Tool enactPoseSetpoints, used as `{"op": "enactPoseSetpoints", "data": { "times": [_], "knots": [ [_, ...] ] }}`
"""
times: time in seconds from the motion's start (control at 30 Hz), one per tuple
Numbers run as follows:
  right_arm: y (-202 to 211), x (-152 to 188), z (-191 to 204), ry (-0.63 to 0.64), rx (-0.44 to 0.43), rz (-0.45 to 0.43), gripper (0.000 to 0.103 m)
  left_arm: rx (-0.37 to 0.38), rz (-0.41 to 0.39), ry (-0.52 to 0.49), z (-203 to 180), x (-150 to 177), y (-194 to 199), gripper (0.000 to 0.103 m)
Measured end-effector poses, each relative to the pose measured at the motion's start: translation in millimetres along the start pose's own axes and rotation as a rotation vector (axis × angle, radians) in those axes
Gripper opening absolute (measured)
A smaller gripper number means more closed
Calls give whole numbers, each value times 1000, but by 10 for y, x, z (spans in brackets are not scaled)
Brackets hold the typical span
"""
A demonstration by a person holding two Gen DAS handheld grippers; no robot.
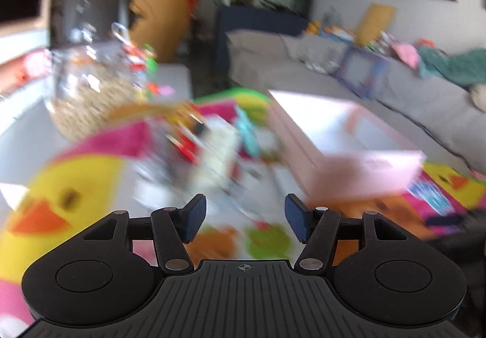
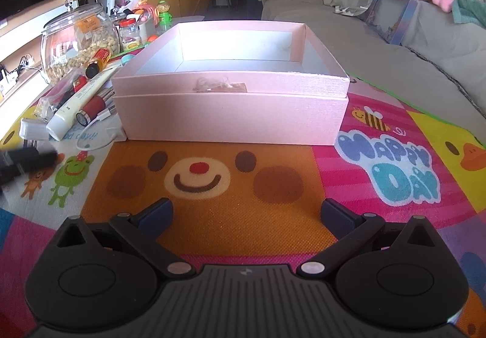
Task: Organize rigid objects
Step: 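Grasp the white plug adapter with the left tool while the right tool grasps the orange bottle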
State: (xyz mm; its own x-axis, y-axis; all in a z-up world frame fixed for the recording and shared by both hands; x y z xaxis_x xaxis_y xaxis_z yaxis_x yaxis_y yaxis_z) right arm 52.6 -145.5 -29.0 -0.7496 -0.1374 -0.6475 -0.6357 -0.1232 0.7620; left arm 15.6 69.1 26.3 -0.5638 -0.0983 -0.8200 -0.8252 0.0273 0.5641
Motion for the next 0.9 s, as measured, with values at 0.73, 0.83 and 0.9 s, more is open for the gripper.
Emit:
{"op": "enactPoseSetpoints", "data": {
  "times": [0.73, 0.83, 0.9],
  "knots": [
    [307, -331, 582, 171, -147, -132, 84, 54, 130, -112, 559, -25, -502, 44],
    [451, -716, 997, 268, -201, -205, 82, 95, 114, -64, 654, -11, -366, 44],
    [436, -1043, 1280, 312, -234, -224, 77, 109, 105, -40, 718, 7, -274, 44]
  ]
}}
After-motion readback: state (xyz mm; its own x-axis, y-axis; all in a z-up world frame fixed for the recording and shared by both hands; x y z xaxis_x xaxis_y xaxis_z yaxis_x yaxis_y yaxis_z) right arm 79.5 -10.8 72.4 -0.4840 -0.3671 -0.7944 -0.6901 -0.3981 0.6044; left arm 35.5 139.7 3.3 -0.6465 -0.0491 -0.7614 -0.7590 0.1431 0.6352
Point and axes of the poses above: each gripper's, at about its wrist camera, not at the fingertips, and y roughly against the way its jaws point, z to its left, x to its underside, the point moved 4 cm from there along -y, roughly the way its jaws point, and after that the axes turned 5 degrees about z, right-handed, at the moved point
